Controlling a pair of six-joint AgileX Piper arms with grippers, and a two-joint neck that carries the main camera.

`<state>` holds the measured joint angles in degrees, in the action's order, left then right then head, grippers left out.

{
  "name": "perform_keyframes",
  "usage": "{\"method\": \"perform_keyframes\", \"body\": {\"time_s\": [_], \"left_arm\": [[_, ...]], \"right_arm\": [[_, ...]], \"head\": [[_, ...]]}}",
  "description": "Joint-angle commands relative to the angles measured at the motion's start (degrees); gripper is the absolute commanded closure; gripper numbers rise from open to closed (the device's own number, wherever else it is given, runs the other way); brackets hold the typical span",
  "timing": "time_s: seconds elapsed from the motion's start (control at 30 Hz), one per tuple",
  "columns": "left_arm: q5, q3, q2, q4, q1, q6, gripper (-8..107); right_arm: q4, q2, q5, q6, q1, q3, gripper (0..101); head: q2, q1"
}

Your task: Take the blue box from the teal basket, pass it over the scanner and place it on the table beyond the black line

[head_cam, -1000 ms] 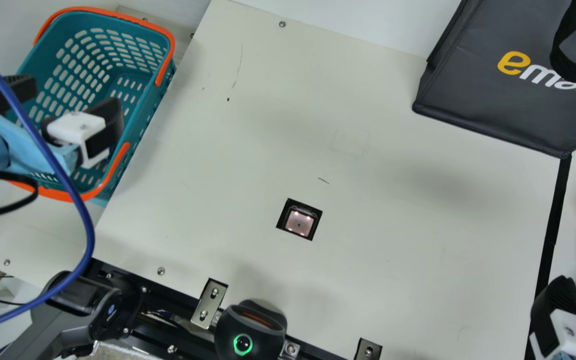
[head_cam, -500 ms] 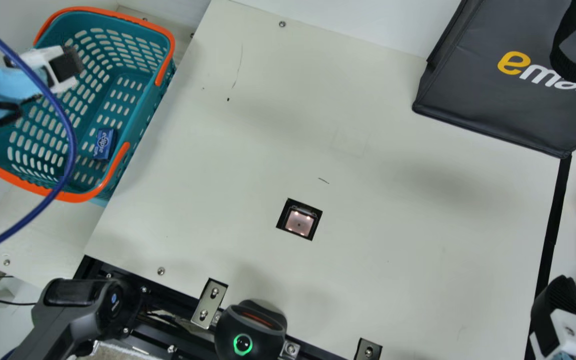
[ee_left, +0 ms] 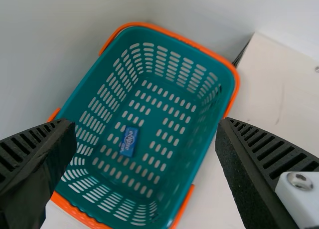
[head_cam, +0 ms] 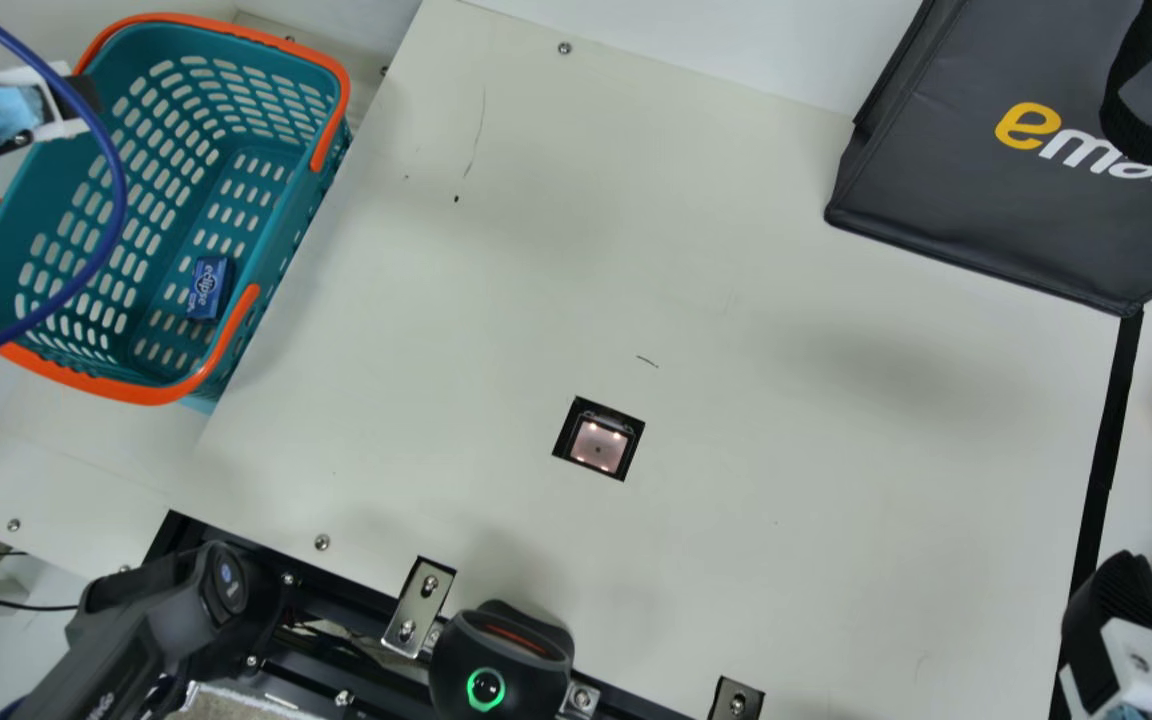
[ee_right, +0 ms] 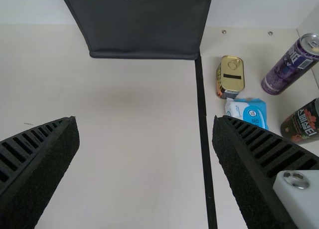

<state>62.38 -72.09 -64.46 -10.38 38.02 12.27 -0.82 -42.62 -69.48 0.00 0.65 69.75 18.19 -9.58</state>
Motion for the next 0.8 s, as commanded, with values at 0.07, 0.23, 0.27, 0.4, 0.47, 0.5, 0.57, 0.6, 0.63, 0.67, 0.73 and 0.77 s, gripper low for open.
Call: {"method": "perform_keyframes", "body": {"time_s": [0.07,0.23,0.27,0.4,0.47,0.5,0.57,0.6,0.63,0.67,0.73,0.77], "left_arm": [[-0.5,-0.2,-3.5,-1.3,1.2,8.7,9],[-1.7,-0.5,-8.0,-2.2,1.4,14.5,9],[-2.1,-0.6,-9.0,-2.4,1.3,15.5,9],[-3.6,-0.8,-12.9,-2.5,0.9,18.7,9],[-4.5,-0.9,-15.0,-2.2,0.6,19.8,9],[-5.0,-0.9,-16.0,-2.1,0.4,20.2,9],[-5.9,-0.9,-18.0,-1.7,0.1,21.0,9],[-6.3,-0.9,-19.0,-1.5,-0.1,21.4,9],[-6.7,-0.9,-20.0,-1.3,-0.3,21.7,9],[-7.1,-0.8,-21.0,-1.1,-0.5,21.9,9],[-7.8,-0.8,-22.9,-0.6,-0.8,22.5,9],[-8.2,-0.8,-23.9,-0.4,-1.0,22.7,9]], "right_arm": [[0.0,0.0,0.0,0.0,0.0,0.0,6],[0.0,0.0,0.0,0.0,0.0,0.0,6],[0.0,0.0,0.0,0.0,0.0,0.0,6],[0.0,0.0,0.0,0.0,0.0,0.0,6],[0.0,0.0,-0.1,0.0,0.0,0.0,6],[0.0,0.0,-0.1,0.0,0.0,0.0,6],[0.0,0.0,-0.1,0.0,0.0,0.0,6],[0.0,0.0,-0.1,0.0,0.0,0.0,6],[0.0,0.0,-0.1,0.0,0.0,0.0,6],[0.0,0.0,-0.1,0.0,0.0,0.0,6],[0.0,0.0,-0.1,0.0,0.0,0.0,6],[0.0,0.0,-0.1,0.0,0.0,0.0,6]], "head": [[0.2,1.7],[0.2,1.7],[0.2,1.7],[0.2,1.7],[0.2,1.7],[0.2,1.7],[0.2,1.7],[0.2,1.7],[0.2,1.7],[0.2,1.7],[0.2,1.7],[0.2,1.7]]}}
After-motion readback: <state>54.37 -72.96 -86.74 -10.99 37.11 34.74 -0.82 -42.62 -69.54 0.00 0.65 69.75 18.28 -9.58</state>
